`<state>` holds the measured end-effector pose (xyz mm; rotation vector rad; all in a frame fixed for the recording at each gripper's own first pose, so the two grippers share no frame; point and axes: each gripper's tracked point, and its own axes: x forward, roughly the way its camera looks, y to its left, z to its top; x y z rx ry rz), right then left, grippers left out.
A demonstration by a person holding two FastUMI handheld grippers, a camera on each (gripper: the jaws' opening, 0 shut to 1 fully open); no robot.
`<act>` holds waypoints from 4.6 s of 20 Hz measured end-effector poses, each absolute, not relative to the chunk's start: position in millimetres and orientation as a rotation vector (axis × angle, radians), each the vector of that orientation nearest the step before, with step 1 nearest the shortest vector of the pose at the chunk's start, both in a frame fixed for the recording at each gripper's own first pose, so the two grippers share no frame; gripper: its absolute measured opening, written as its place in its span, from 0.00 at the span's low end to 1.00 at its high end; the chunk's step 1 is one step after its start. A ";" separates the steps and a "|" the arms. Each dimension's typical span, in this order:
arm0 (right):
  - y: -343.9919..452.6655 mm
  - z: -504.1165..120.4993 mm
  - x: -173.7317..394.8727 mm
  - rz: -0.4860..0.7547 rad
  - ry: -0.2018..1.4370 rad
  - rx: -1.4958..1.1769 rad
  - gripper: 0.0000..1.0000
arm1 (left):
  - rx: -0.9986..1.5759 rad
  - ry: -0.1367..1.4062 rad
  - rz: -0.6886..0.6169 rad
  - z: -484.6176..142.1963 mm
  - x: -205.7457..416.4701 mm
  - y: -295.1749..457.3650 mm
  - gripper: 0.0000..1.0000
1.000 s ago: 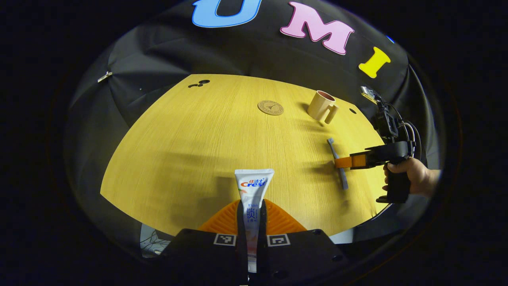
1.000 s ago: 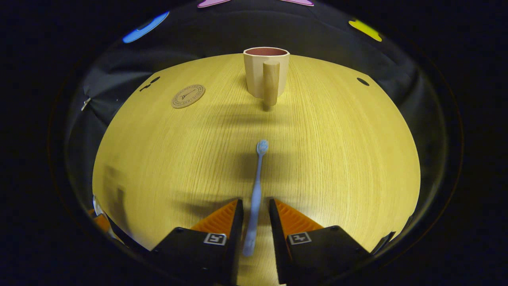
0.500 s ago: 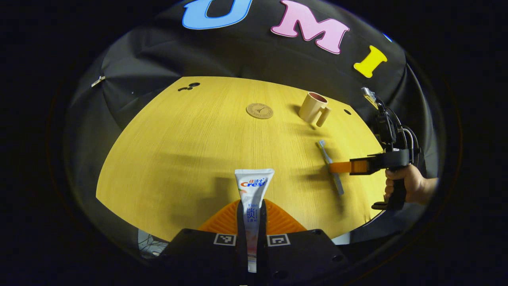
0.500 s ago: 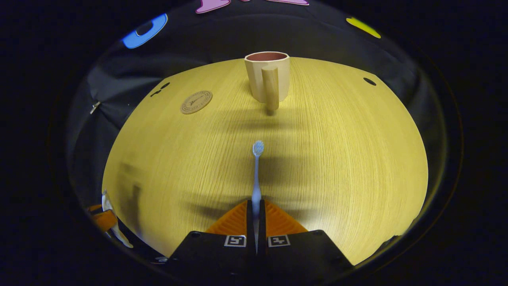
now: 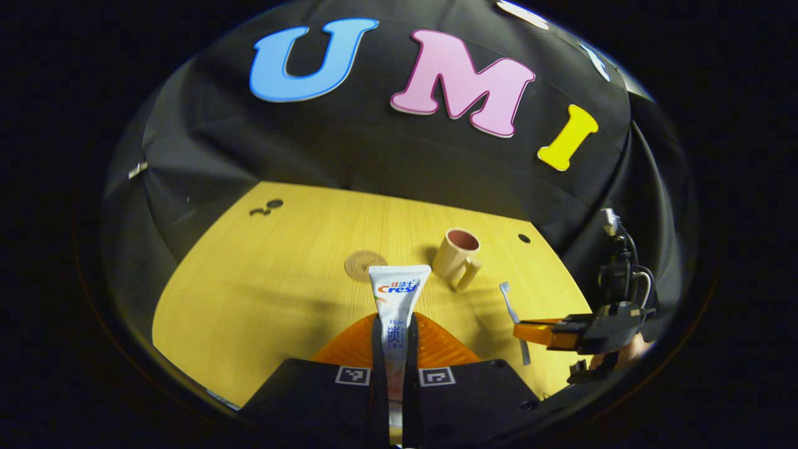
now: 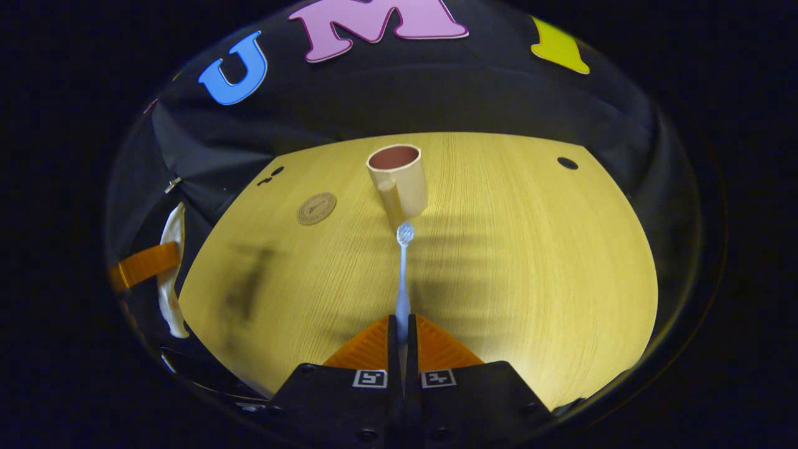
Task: Put the toothbrush and toothpaste on the desktop into the cup, then pick up the cup and place it on the coaster on the desktop.
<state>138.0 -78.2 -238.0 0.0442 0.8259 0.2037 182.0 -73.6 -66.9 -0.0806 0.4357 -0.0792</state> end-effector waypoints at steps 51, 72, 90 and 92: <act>-88.6 -128.6 305.9 0.298 0.465 0.207 0.05 | -0.168 0.100 -0.074 -44.8 281.0 -126.8 0.97; -39.7 -182.8 408.0 0.359 0.247 0.222 0.05 | -0.219 0.206 0.002 -115.2 258.6 -96.4 0.97; -39.7 -204.4 338.4 0.445 0.152 0.070 0.36 | -0.274 0.208 -0.045 -134.2 281.2 -120.0 0.98; -41.4 -193.8 324.6 0.446 0.147 0.066 0.65 | -0.270 0.217 -0.048 -138.0 276.8 -123.4 0.98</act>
